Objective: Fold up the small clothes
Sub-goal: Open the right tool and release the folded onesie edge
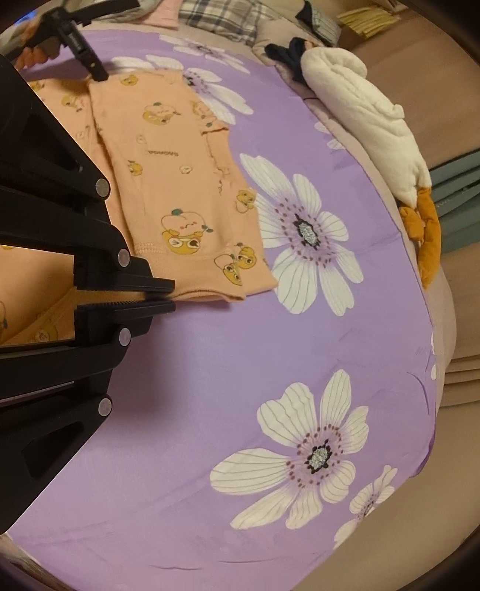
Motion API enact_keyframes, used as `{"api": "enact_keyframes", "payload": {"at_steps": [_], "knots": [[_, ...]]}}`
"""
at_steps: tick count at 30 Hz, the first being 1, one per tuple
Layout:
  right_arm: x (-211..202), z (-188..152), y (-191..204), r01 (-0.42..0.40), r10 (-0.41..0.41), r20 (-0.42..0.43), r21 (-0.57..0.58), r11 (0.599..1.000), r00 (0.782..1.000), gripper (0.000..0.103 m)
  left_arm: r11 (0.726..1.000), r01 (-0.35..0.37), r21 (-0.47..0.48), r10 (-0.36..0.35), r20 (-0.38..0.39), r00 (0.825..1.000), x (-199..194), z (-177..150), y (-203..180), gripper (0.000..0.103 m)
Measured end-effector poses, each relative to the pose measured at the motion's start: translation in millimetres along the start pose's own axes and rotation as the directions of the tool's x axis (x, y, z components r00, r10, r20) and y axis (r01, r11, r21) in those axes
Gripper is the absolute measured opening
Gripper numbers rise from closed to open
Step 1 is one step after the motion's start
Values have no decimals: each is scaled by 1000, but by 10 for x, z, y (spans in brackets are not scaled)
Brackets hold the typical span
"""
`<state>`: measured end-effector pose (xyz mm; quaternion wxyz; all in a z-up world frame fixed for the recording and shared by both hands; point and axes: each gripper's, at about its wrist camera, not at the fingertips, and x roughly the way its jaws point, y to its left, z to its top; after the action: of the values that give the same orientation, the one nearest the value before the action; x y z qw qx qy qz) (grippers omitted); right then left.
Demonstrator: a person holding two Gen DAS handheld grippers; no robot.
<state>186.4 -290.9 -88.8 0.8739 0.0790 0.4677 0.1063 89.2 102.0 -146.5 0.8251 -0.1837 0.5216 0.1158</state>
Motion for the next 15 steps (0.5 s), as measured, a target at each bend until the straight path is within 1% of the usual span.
{"api": "enact_keyframes", "payload": {"at_steps": [6, 9, 15], "knots": [[264, -134, -114, 22, -19, -78, 34, 999, 997, 5, 1000, -4, -3, 4, -9, 1000, 13, 20, 3, 103], [313, -153, -131, 21, -17, -85, 47, 999, 996, 5, 1000, -6, 0, 6, -13, 1000, 21, 27, 2, 103], [344, -151, -106, 34, -31, -87, 38, 999, 996, 5, 1000, -6, -5, 6, -17, 1000, 32, 35, 6, 103]]}}
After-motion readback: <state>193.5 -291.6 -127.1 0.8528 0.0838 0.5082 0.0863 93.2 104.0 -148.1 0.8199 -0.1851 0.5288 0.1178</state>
